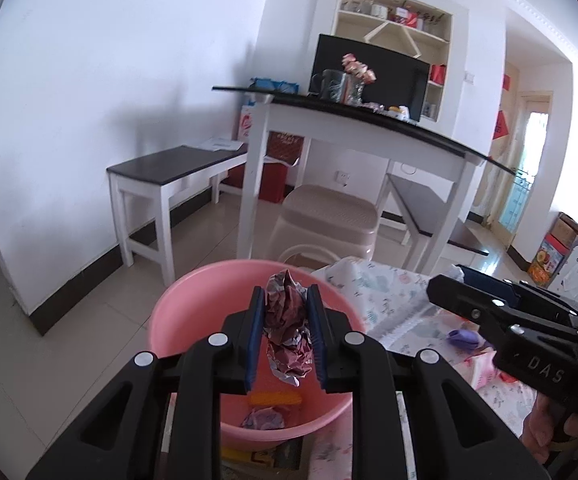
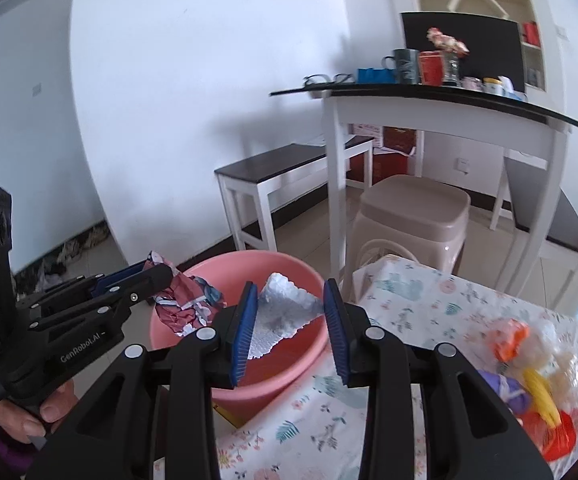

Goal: Collect trash
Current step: 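Carry both items over the pink bucket and open both tools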

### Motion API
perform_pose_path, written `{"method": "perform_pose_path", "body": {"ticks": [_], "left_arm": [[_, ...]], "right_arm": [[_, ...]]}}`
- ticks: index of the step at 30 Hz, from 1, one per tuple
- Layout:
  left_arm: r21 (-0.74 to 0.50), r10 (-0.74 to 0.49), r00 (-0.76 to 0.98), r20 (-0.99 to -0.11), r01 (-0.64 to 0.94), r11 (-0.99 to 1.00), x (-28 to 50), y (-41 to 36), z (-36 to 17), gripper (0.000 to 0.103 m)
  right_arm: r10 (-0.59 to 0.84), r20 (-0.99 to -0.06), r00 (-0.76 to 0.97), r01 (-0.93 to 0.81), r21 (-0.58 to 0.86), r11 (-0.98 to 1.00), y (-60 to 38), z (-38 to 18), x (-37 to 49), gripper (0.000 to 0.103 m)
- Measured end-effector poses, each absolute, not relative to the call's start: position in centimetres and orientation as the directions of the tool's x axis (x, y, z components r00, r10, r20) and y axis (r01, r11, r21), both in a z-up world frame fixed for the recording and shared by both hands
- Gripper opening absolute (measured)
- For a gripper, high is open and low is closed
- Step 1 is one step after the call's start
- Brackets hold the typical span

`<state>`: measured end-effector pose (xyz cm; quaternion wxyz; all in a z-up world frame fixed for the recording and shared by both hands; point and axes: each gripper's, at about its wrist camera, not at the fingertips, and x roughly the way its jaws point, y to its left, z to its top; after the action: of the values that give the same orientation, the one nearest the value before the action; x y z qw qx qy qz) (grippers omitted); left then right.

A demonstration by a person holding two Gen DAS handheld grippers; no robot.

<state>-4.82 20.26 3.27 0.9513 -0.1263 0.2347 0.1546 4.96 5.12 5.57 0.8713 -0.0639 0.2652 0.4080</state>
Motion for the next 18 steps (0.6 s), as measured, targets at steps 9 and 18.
{"method": "perform_pose_path", "body": {"ticks": [9, 18], "left_arm": [[-0.162, 0.236, 0.793, -0.561, -0.386, 0.908, -3.5, 22.0, 0.1, 0.021], [-0.143, 0.220, 0.749, -0.625, -0.387, 0.911, -2.5, 21.9, -2.5, 0.022]], "right_arm": [[0.638, -0.586, 0.500, -0.770, 0.035, 0.637, 8.9, 2.8, 4.2, 0.035], [0.608, -0.649, 0.458, -0.779, 0.037, 0.626, 10.0, 0.3, 4.3, 0.035]]}}
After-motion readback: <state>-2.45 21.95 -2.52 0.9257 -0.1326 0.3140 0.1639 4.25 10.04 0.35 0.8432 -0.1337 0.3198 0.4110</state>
